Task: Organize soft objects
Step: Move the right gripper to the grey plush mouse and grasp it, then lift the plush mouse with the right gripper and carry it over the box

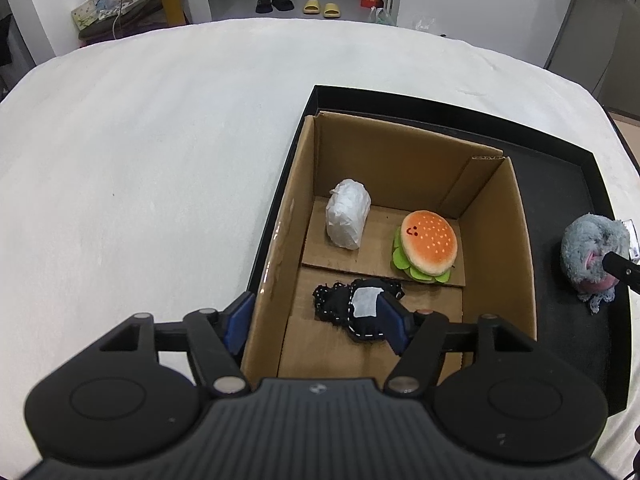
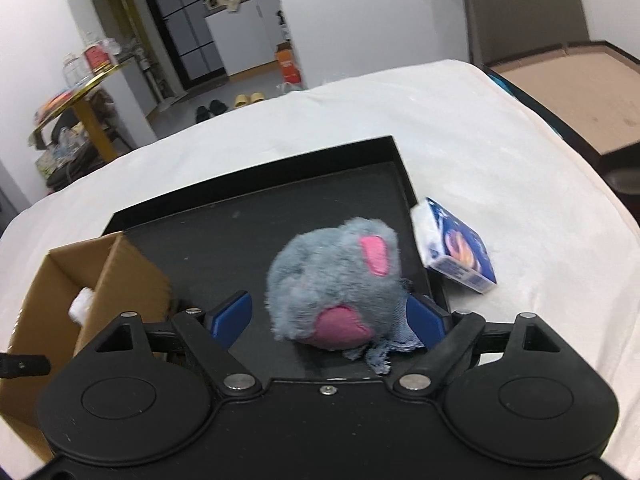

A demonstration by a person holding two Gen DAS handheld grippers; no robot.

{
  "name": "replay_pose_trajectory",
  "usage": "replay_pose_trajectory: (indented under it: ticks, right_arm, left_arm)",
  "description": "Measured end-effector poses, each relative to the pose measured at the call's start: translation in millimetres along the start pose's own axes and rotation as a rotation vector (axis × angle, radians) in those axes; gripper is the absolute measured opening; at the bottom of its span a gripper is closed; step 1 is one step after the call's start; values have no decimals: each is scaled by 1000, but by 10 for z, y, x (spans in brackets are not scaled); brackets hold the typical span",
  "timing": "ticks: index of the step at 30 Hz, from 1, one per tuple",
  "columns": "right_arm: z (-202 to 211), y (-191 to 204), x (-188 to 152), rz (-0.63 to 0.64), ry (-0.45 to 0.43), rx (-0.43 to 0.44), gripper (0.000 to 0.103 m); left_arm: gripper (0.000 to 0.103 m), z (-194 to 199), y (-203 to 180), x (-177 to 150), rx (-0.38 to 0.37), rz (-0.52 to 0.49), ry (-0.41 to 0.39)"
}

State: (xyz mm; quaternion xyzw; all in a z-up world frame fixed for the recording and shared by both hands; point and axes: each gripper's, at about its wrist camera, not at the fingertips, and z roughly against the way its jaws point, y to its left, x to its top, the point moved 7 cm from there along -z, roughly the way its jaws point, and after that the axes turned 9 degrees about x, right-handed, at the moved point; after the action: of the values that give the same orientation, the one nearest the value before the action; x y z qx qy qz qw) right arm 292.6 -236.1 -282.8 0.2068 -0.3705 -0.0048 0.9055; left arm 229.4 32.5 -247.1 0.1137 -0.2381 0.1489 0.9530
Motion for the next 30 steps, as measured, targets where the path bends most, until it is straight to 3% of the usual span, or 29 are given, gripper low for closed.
replay_pose_trajectory:
  ticks: [13,15,17,20,30]
  right_arm:
    - [-266,-93,-20,-39,1,-8,83]
    - [-292,-95,-21,-38,0,-4,79]
    - [-308,-104,-37,-43,7,0,62]
    - [-272,-102,-44,-52,6,4,51]
    - [-66,106,-26,-15,-13,30,48]
  left_arm:
    - [69,-60,-46,28,30,16,-3]
    - [69,-74,-48,30,30,18,-3]
    - [69,-82,-45,30,29,20,-2]
    - [69,-84,-43,24,29,20,1]
    - [69,-56,5,18,30,27,-6]
